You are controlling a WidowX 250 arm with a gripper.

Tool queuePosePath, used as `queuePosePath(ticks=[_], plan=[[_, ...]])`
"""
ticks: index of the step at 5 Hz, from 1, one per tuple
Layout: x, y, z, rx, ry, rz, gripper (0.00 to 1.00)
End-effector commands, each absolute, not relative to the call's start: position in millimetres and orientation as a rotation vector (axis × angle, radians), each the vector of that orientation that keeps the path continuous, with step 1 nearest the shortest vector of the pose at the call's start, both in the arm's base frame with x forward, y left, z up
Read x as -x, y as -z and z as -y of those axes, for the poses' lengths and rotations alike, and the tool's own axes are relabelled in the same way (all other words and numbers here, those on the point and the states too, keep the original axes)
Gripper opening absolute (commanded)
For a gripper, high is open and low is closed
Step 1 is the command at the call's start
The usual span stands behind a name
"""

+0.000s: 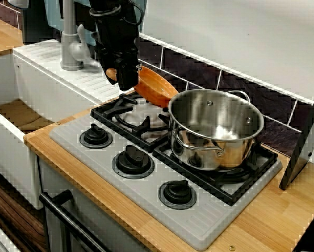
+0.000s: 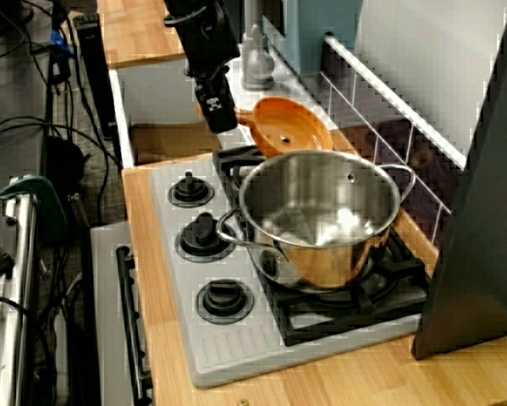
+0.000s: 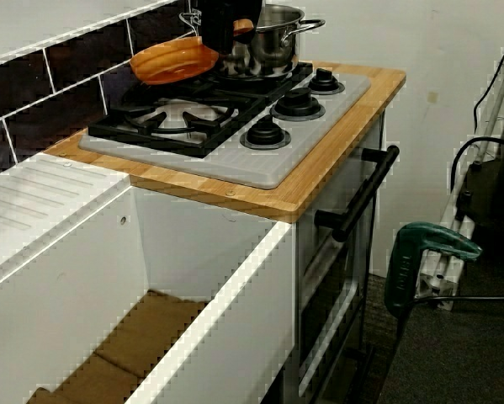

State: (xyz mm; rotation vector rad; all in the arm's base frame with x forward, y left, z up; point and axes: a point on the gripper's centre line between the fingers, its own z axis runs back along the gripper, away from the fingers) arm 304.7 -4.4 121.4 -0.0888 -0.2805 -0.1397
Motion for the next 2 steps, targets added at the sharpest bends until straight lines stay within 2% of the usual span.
queuePosePath(ticks=[1, 2], plan=[[-306.0, -124.5, 5.9, 0.096, 0.134, 0.297, 0.0], [-305.0, -123.1, 7.2, 0.093, 0.133, 0.293, 1.0]])
